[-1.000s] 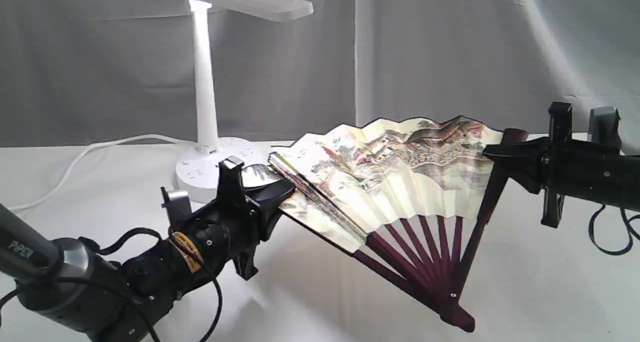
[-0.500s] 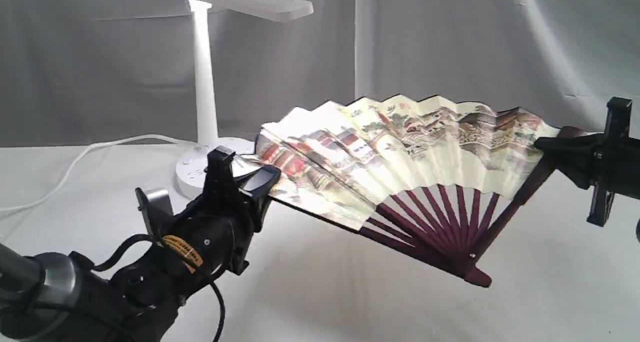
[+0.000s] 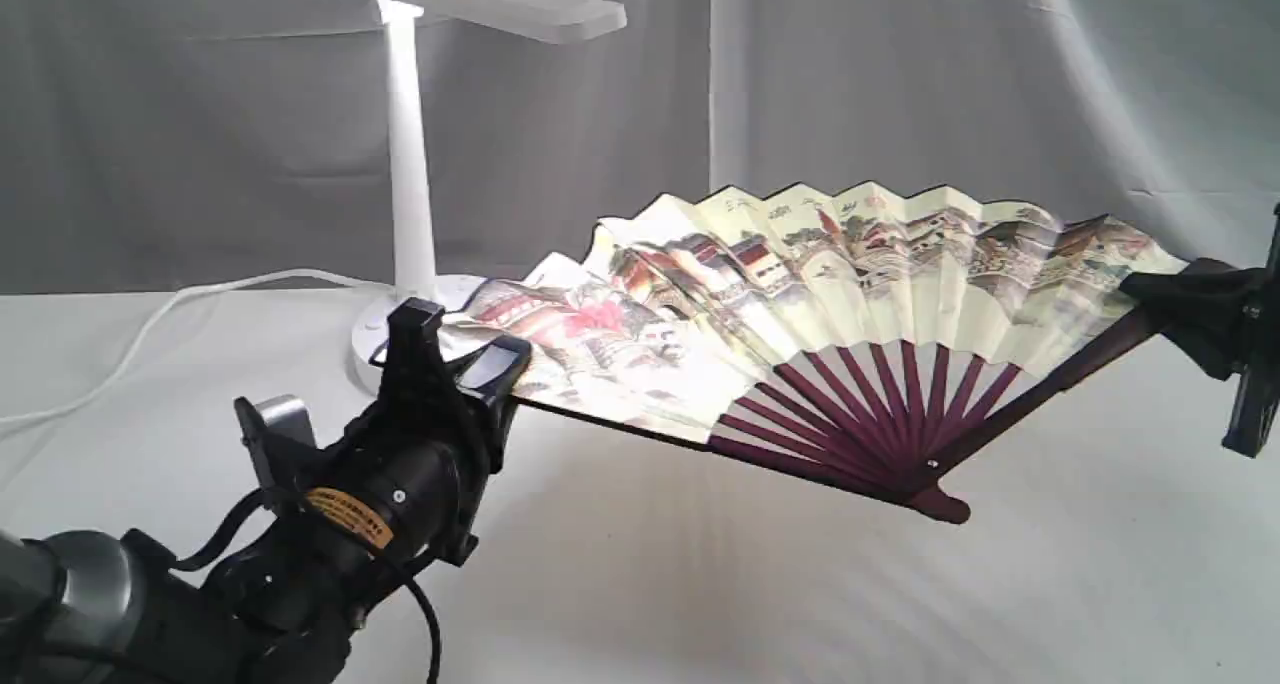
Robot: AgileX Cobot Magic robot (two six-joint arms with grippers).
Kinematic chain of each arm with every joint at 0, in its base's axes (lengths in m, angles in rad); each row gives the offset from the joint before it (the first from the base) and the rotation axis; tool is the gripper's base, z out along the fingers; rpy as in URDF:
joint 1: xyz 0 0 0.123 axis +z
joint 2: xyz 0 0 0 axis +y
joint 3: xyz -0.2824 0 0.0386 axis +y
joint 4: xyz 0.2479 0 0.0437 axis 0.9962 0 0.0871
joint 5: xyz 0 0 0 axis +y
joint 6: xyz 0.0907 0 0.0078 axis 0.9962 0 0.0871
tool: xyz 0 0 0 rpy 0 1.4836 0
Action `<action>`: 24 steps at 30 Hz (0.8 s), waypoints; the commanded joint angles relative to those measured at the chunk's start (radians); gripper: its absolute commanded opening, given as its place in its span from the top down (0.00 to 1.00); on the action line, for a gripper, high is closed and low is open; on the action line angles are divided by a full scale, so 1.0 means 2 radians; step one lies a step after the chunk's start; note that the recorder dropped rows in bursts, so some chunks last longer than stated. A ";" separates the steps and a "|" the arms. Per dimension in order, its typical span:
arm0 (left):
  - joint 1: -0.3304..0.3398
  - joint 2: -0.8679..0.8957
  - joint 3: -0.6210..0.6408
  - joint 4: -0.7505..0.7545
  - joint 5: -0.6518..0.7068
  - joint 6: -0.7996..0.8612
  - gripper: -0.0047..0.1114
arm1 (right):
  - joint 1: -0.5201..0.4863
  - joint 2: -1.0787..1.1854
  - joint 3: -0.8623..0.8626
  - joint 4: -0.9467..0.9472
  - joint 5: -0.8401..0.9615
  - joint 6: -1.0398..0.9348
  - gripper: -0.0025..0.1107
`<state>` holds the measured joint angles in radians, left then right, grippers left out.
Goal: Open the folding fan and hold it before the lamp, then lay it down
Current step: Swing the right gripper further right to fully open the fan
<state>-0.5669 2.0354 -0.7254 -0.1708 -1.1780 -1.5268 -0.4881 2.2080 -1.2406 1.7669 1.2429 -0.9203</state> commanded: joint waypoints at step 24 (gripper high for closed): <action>-0.062 -0.100 0.086 -0.160 -0.022 0.054 0.96 | -0.060 -0.001 0.000 -0.014 -0.011 -0.024 0.98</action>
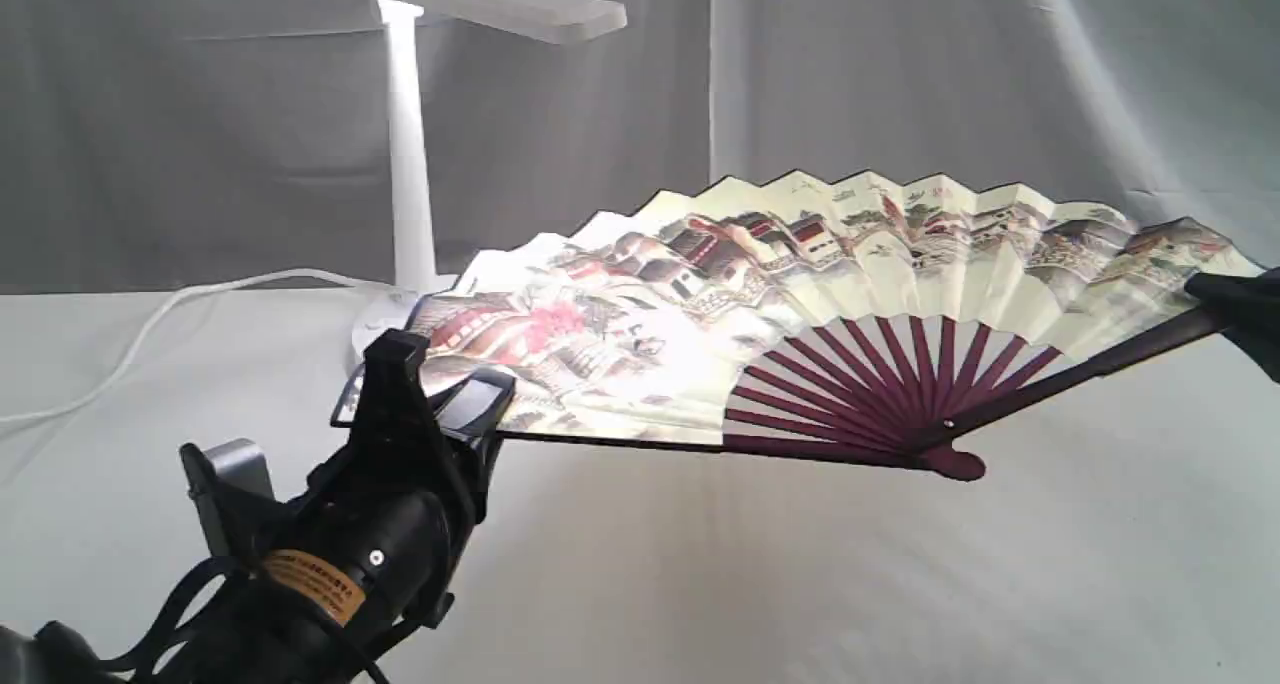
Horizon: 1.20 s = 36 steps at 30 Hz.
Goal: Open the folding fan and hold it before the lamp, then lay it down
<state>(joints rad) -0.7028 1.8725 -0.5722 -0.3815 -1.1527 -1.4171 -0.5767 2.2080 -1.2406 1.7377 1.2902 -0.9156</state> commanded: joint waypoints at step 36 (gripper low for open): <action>0.007 -0.076 0.050 -0.122 -0.034 -0.012 0.96 | -0.015 -0.095 0.000 -0.013 -0.035 0.017 0.98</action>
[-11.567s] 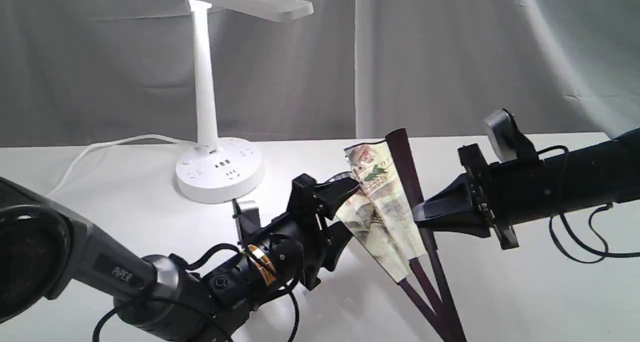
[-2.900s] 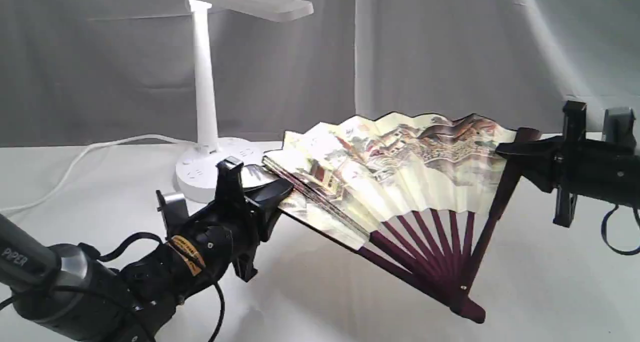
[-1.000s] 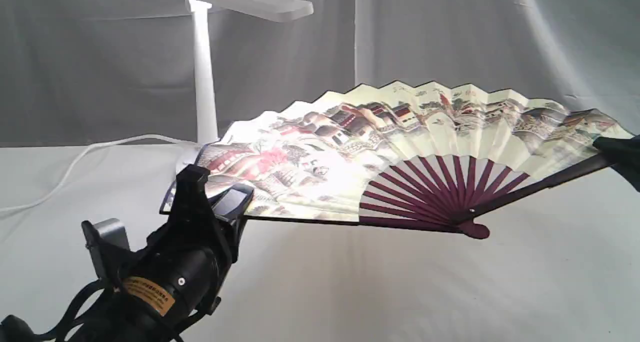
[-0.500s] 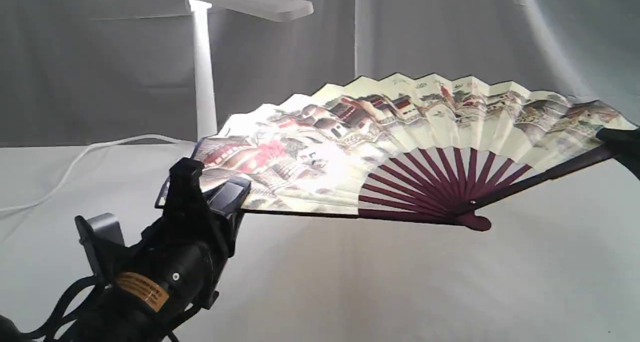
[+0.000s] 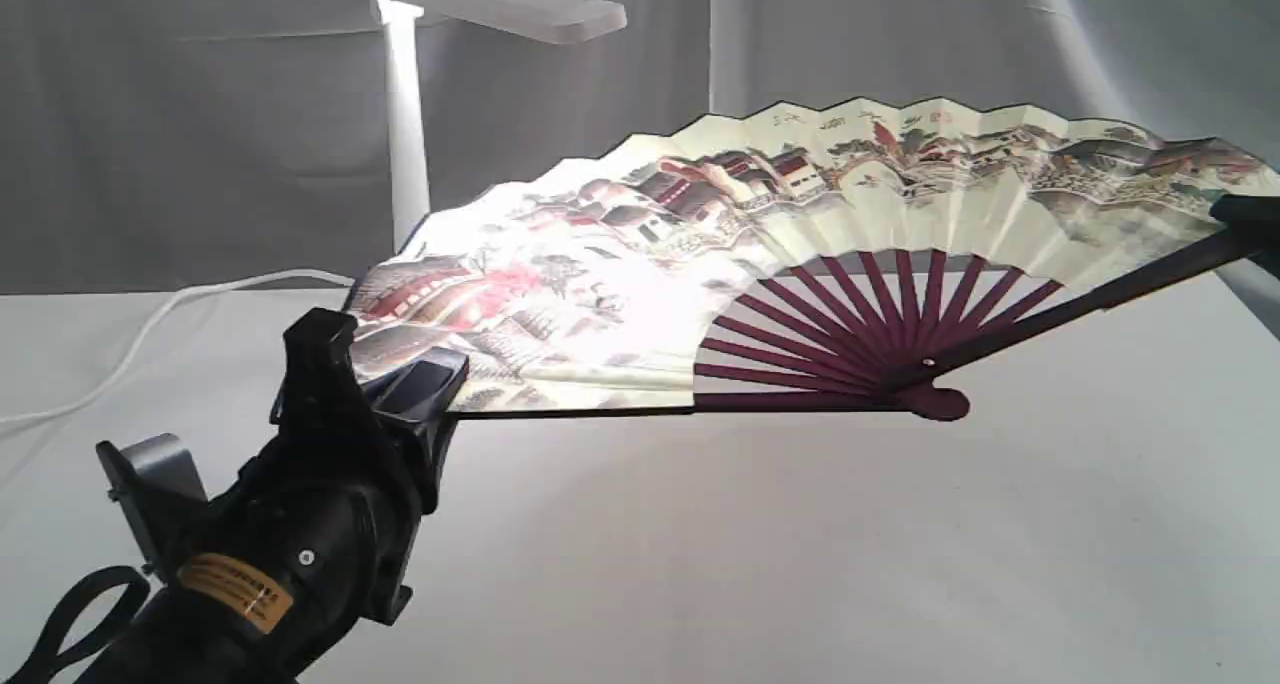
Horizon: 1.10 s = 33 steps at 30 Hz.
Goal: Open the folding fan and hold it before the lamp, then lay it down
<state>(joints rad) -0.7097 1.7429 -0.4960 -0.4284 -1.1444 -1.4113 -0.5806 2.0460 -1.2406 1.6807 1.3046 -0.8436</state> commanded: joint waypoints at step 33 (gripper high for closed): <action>0.012 -0.013 0.060 -0.256 -0.038 -0.079 0.96 | 0.132 -0.051 0.000 0.032 -0.052 -0.011 0.98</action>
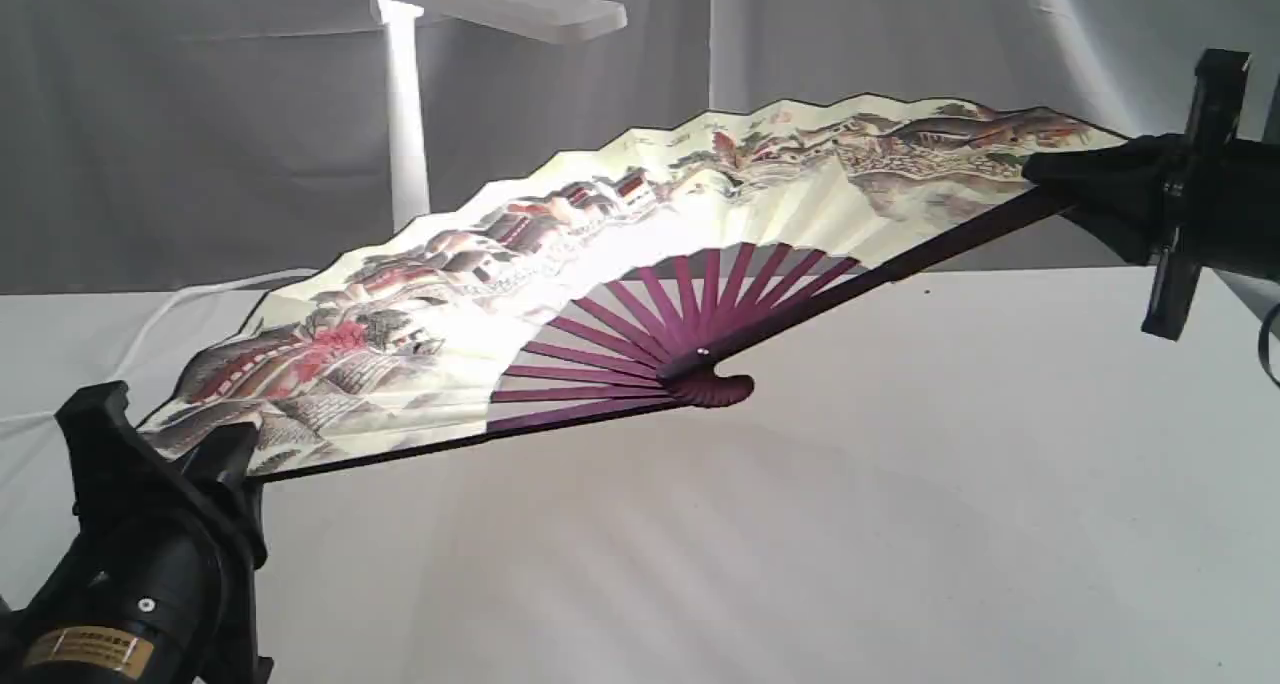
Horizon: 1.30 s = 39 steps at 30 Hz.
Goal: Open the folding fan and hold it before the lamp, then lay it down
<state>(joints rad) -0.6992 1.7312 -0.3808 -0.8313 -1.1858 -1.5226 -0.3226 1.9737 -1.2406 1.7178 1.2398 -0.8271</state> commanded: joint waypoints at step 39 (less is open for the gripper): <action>0.007 -0.110 0.003 -0.127 -0.018 0.111 0.96 | 0.040 -0.025 0.000 0.013 -0.041 -0.015 0.98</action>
<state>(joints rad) -0.6992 1.5284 -0.3794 -1.0023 -1.1604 -1.2681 -0.2382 1.9337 -1.2406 1.7681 1.1986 -0.8086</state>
